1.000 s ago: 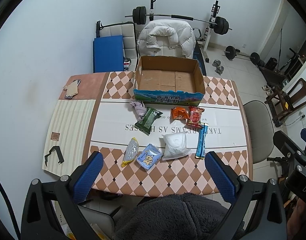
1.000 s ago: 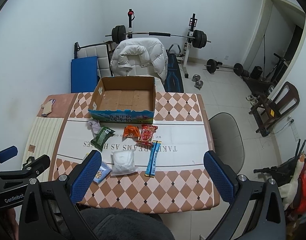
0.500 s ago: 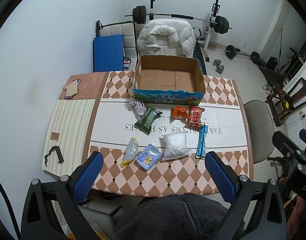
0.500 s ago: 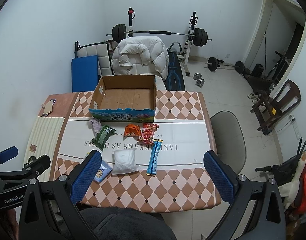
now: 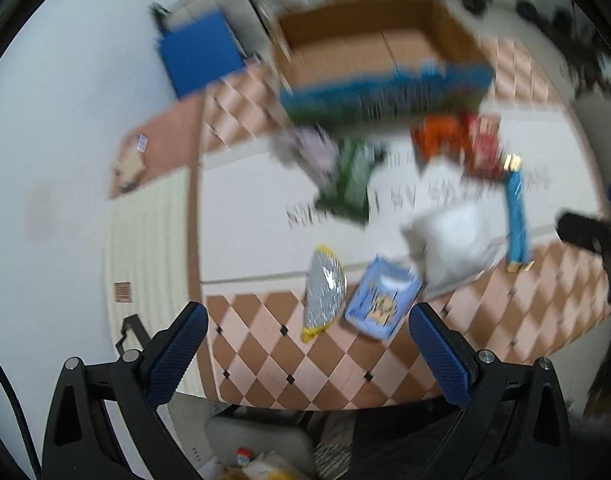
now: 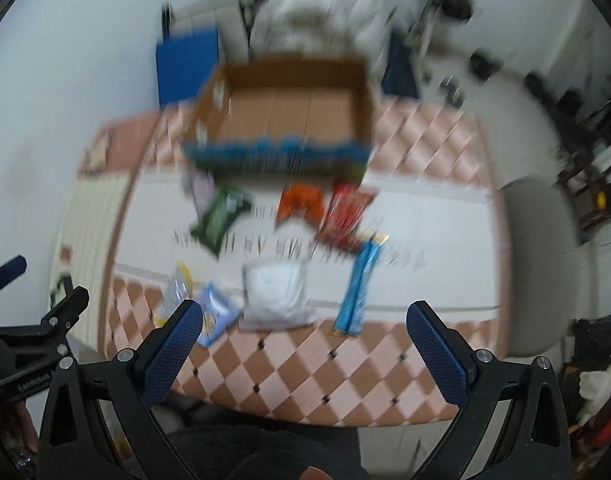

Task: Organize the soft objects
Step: 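Grasp the blue tissue pack with the left tool while the right tool grasps the white cotton bag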

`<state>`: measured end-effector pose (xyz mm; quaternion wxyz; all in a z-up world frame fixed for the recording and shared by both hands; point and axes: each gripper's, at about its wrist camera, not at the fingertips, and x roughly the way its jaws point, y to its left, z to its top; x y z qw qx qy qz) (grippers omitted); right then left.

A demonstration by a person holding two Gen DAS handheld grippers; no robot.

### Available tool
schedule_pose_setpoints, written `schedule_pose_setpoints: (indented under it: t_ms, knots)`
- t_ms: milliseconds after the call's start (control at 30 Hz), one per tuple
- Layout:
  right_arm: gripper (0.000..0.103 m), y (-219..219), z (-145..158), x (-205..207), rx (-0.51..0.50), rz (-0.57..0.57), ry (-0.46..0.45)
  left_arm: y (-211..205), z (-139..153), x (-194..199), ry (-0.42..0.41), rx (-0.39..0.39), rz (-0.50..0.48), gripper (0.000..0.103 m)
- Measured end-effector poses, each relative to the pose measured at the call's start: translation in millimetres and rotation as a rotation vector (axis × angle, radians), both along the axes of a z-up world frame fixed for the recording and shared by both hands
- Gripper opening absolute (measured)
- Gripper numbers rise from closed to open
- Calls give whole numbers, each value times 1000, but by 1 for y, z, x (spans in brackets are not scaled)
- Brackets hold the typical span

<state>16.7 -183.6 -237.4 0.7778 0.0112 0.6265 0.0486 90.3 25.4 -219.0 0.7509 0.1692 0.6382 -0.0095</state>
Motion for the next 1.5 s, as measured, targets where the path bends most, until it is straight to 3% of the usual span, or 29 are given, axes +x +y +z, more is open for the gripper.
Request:
schedule_pose_setpoints:
  t_ms: [100,200,367,433,600,733,767,867,967,1067,1167,1200,1267,1500]
  knots:
    - [103,12,-70,16,7,15,111,-8,-56,2,116,-7,-78,103]
    - [103,17,-121,29,9,14,196,-22,-109,3,204,37,-197,103]
    - [101,11,-146,38,-26,-5,230,-36,-177,14,308,71,-285,103]
    - [101,4,-149,38,0,-17,255,-39,-191,16,340,64,-296,103]
    - [101,-2,-160,39,0,-26,287,-39,-194,24,322,59,-236,97]
    - [101,3,-172,41,14,-33,309,-2,-187,49,305,-2,7,97]
    - [101,6,-175,42,17,-33,312,14,-189,54,331,-54,100,97]
    - [101,17,-185,46,21,-29,321,36,-188,54,365,-141,210,97]
    - [101,29,-197,50,14,-16,336,28,-170,41,339,-168,112,97]
    - [101,39,-214,54,1,10,372,16,-155,23,301,-105,-20,97]
    - [101,47,-233,58,-12,26,411,8,-149,3,308,-74,-83,97]
    - [101,49,-241,58,-21,33,429,5,-150,-3,317,-72,-102,97]
    - [88,49,-253,56,-54,42,458,-7,-162,-15,328,-67,-146,97]
    - [83,-4,-250,40,-63,-51,496,-63,-195,-25,361,-31,-216,97]
